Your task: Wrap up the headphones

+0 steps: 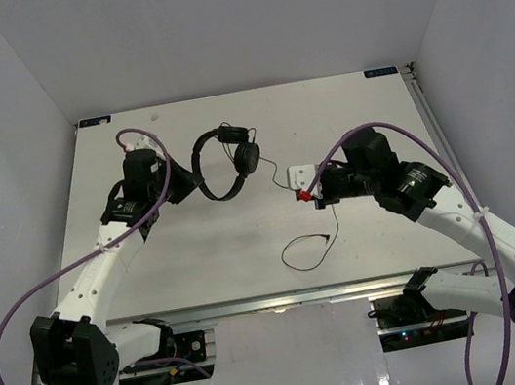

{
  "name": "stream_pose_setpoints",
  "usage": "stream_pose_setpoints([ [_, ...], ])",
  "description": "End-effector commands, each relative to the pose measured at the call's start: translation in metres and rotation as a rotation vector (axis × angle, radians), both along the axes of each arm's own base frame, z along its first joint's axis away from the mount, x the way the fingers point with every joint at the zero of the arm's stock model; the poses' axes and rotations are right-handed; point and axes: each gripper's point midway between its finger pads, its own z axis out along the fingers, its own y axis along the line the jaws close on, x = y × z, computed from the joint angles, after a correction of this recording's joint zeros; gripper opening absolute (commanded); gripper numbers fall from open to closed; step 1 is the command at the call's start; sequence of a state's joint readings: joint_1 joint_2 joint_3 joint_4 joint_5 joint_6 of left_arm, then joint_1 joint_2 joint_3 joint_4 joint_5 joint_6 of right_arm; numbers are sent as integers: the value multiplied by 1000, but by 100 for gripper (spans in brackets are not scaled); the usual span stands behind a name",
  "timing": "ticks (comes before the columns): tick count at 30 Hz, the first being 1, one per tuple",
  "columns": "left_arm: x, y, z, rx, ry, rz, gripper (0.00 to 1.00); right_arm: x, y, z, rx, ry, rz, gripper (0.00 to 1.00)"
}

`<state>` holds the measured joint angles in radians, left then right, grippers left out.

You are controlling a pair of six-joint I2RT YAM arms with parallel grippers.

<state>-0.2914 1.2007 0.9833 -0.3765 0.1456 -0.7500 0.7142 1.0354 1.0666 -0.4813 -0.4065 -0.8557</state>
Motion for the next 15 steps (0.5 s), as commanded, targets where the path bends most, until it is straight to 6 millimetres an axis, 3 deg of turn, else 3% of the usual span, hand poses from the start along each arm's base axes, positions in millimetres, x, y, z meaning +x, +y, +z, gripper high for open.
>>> stream_pose_setpoints([
  [1, 14, 6, 34, -69, -77, 63, 0, -19, 6, 12, 28, 13, 104, 8],
  [3, 25, 10, 32, -87, -71, 102, 0, -24, 9, 13, 28, 33, 135, 8],
  [11, 57, -7, 30, -213, -35, 125, 0, -34, 17, 8, 24, 49, 184, 8],
  [15, 69, -3, 23, -200, -22, 169, 0, -41, 18, 11, 27, 44, 210, 8],
])
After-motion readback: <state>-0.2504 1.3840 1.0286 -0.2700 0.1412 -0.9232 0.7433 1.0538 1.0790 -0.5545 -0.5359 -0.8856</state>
